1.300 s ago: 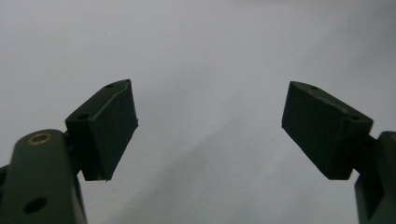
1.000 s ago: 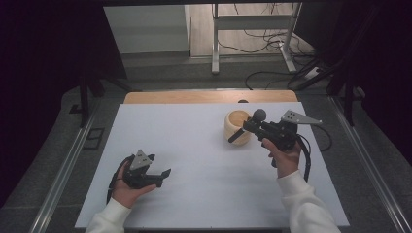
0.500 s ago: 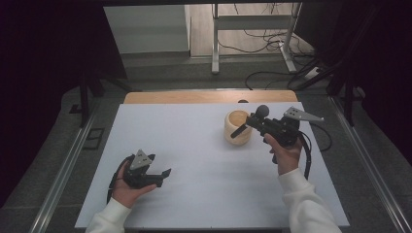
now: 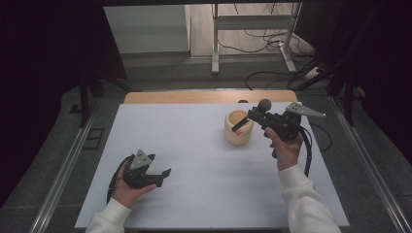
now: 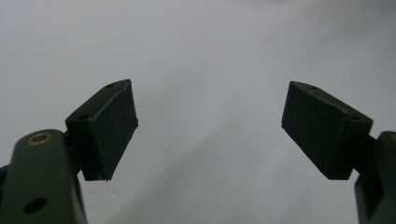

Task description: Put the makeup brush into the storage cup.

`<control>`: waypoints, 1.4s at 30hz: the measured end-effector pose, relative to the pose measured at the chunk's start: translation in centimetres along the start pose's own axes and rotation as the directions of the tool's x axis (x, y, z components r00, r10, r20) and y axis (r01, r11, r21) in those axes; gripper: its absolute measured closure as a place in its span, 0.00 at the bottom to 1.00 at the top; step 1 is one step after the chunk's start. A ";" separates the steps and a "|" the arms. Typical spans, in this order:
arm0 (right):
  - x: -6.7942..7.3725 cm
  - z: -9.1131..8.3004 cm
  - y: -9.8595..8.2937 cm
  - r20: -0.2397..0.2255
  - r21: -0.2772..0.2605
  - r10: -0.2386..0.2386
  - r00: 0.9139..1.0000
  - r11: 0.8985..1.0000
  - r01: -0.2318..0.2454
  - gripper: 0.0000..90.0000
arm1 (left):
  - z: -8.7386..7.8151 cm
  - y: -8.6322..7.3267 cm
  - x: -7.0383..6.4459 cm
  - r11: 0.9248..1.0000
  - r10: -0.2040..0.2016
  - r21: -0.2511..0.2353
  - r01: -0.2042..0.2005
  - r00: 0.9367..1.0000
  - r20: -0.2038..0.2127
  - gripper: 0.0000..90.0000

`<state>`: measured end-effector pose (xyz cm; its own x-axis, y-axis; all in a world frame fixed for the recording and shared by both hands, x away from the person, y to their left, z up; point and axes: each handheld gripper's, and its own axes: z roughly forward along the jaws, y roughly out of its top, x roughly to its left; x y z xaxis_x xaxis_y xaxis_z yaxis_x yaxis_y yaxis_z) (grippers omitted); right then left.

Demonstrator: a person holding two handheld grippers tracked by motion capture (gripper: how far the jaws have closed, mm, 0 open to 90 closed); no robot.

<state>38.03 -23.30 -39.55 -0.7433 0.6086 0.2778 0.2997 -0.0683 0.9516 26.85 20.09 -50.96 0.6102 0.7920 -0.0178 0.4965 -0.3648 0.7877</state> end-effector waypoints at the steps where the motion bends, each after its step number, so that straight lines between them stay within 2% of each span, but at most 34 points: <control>1: -0.1 0.0 0.0 0.002 -0.003 0.002 1.000 1.000 -0.002 0.78 | 0.0 0.0 0.0 1.000 -0.001 0.000 0.001 1.000 0.001 0.21; 14: -1.8 0.9 0.8 0.027 -0.020 0.002 1.000 1.000 -0.001 0.78 | -0.1 0.0 0.2 1.000 -0.008 0.000 0.008 1.000 -0.001 0.21; 23: -3.3 1.1 0.8 0.062 -0.033 0.029 0.998 0.999 -0.027 0.78 | -0.1 0.2 0.0 1.000 -0.005 -0.006 0.005 1.000 -0.003 0.21; 37: -4.5 2.1 -0.1 0.118 0.020 0.004 0.993 1.000 -0.007 0.78 | -0.1 0.2 0.1 1.000 -0.006 -0.003 0.006 1.000 0.001 0.21; 42: -4.8 3.1 -1.0 0.141 0.067 -0.023 0.990 0.998 0.014 0.78 | -0.2 0.2 0.1 1.000 -0.009 -0.007 0.009 1.000 0.002 0.21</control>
<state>43.12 -23.72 -42.20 -0.6584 0.7153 0.2343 0.3289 -0.0066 0.9443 26.89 20.21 -50.63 0.6069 0.7944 -0.0255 0.4976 -0.3547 0.7916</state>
